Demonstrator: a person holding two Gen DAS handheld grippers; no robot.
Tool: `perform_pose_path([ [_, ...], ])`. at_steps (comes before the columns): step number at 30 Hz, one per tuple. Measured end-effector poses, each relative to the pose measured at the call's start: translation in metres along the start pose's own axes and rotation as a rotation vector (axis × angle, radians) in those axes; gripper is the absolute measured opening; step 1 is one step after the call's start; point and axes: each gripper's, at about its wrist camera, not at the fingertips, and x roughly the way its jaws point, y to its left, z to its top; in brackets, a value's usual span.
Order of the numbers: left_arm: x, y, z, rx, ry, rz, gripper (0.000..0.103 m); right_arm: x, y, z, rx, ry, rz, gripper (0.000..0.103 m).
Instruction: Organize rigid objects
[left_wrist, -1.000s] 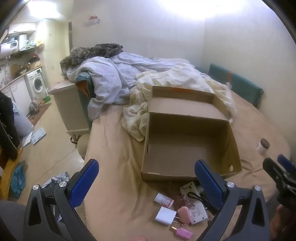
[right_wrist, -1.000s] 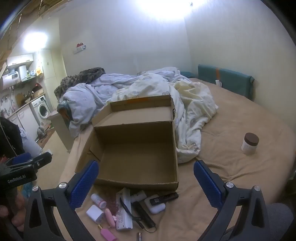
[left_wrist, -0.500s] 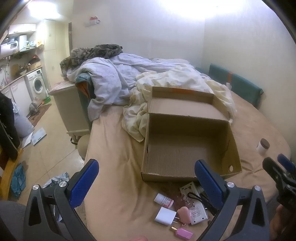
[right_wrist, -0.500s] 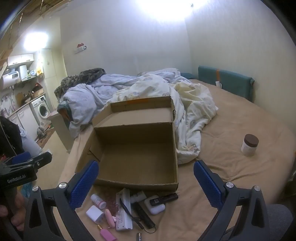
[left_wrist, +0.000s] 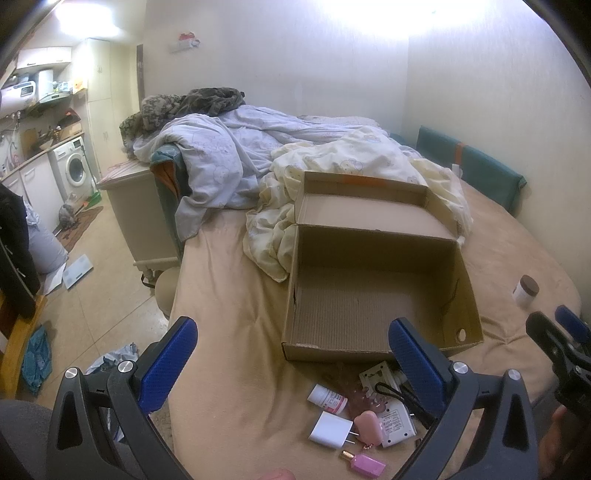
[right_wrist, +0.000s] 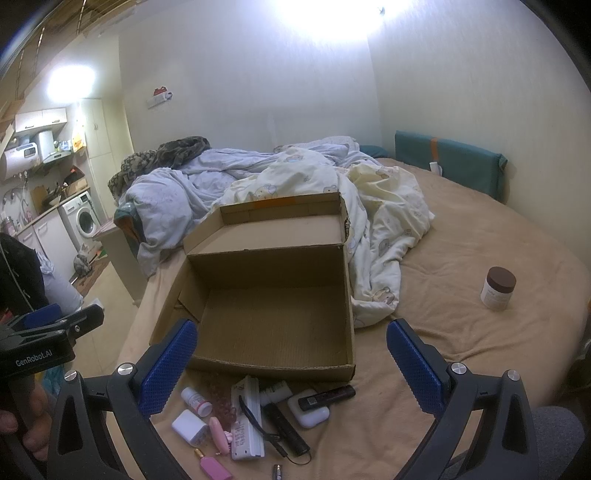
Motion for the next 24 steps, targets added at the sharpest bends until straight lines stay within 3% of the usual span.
perform_pose_path([
  [24,-0.0005,0.0030,0.0022,0.002,0.002,0.002,0.103,-0.0010,0.0000,-0.0005,0.001,-0.002,0.000,0.103],
])
